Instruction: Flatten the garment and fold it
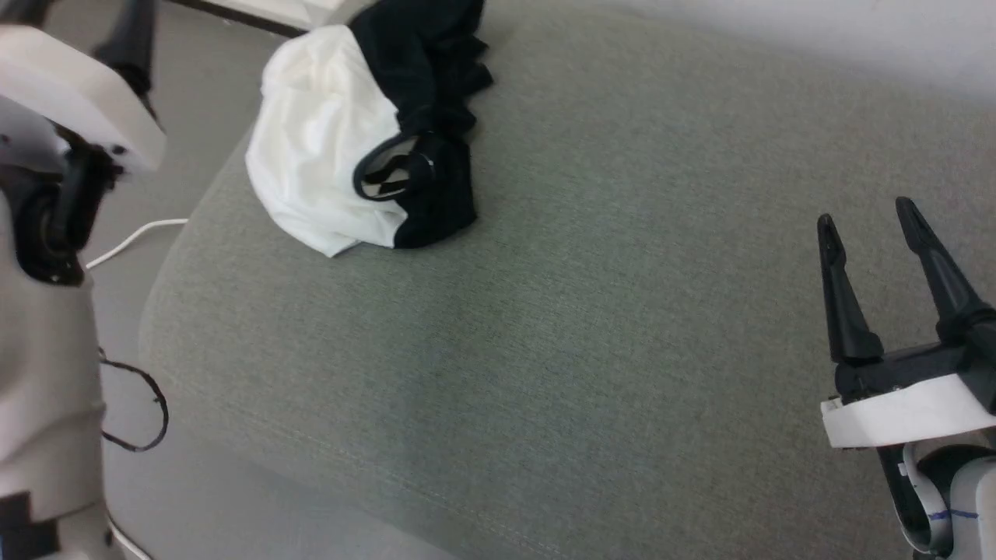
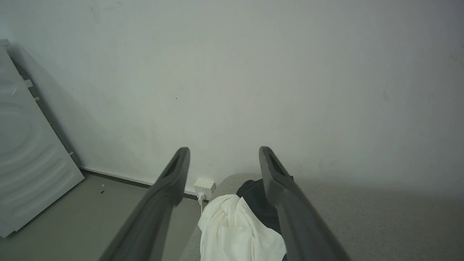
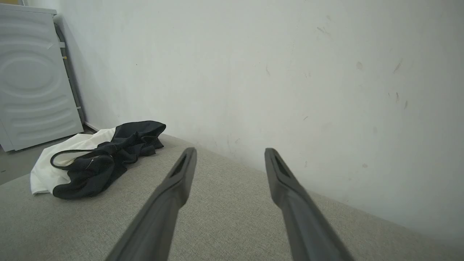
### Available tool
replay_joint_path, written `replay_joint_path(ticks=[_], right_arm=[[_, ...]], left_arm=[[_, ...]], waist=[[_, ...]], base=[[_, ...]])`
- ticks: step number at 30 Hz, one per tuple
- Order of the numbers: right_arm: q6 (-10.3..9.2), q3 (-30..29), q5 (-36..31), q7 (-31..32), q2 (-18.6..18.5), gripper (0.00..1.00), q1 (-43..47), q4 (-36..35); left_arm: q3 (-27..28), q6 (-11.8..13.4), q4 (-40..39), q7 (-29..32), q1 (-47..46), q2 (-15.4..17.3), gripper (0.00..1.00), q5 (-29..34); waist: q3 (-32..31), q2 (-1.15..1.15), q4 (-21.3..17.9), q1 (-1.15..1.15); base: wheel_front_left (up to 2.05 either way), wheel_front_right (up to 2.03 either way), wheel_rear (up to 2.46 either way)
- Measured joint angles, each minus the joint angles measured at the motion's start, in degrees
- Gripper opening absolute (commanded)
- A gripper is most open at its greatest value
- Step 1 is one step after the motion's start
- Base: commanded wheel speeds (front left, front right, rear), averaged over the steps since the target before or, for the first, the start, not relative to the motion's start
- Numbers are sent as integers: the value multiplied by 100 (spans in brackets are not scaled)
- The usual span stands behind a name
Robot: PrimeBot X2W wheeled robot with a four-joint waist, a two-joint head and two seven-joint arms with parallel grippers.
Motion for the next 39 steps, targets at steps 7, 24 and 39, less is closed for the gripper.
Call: replay_joint_path(ticks=[7, 24, 39], right_arm=[[0, 58, 143, 311, -255, 100, -136, -608], [0, -519, 337, 772, -903, 100, -256, -1302], [0, -626, 463, 920, -1079, 100, -235, -1510]], left_arm=[[122, -48, 646, 781, -455, 315, 100, -528], [45, 176, 1569, 2191, -548, 358, 100, -1128], [3, 556, 1679, 2459, -500, 385, 0, -1128]], waist=[[583, 0, -372, 0], [1872, 0, -978, -1], [2401, 0, -1211, -2]], base=[[0, 0, 0], [0, 0, 0], [0, 0, 0]])
